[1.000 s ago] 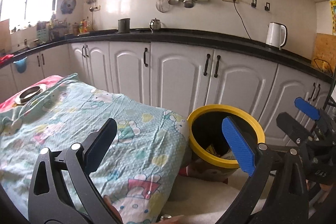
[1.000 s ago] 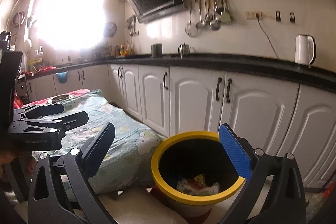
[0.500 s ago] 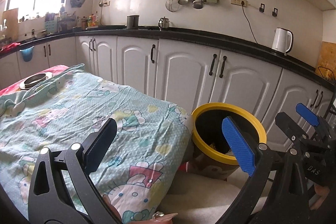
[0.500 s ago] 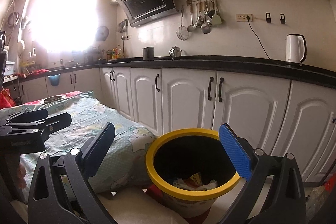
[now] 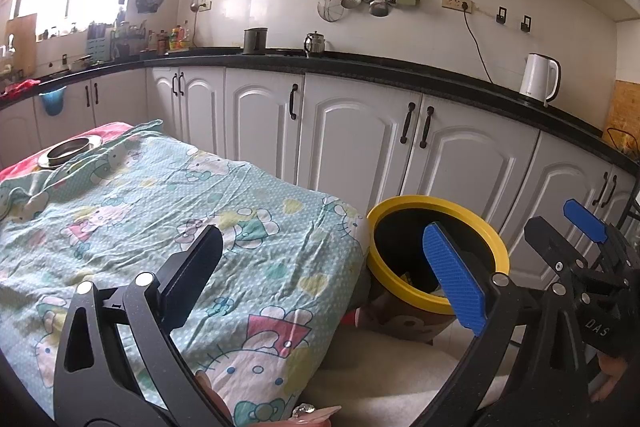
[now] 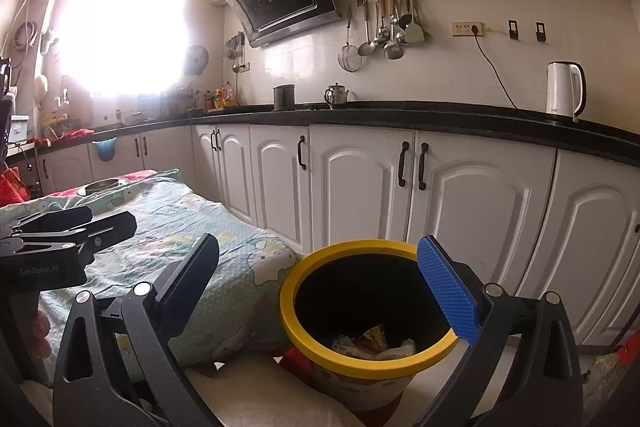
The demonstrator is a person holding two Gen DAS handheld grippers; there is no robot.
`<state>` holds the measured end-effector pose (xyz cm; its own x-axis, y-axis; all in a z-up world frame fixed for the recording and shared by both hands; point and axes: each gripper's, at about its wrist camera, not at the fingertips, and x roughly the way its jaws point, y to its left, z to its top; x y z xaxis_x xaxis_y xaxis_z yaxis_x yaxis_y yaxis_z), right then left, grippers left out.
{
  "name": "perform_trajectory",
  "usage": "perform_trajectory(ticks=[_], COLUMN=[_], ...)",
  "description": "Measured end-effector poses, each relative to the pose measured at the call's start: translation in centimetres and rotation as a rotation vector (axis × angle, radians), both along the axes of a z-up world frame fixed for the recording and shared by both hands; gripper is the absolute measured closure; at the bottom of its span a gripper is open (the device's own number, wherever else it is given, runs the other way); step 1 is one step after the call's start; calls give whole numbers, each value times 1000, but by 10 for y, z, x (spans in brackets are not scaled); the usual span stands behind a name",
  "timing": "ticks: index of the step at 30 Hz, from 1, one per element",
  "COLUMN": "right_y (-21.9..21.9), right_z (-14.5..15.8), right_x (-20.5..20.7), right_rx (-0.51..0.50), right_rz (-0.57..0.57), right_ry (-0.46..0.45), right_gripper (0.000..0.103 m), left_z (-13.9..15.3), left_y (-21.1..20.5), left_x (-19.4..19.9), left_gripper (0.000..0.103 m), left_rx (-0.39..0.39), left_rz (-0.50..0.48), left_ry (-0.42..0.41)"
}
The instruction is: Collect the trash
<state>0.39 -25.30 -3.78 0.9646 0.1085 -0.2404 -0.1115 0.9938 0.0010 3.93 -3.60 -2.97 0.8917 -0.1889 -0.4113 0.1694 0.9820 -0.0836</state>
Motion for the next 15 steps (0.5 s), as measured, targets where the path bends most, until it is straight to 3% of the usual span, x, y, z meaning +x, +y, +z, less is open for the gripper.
perform_trajectory(ticks=[15], right_y=[0], right_z=[0], right_x=[0], right_rx=[1], right_rz=[-2], right_ry=[0], right_gripper=[6], left_z=[1], left_y=[2], left_x=[0], left_gripper=[11], left_rx=[-2], left_rz=[2], left_ry=[-4])
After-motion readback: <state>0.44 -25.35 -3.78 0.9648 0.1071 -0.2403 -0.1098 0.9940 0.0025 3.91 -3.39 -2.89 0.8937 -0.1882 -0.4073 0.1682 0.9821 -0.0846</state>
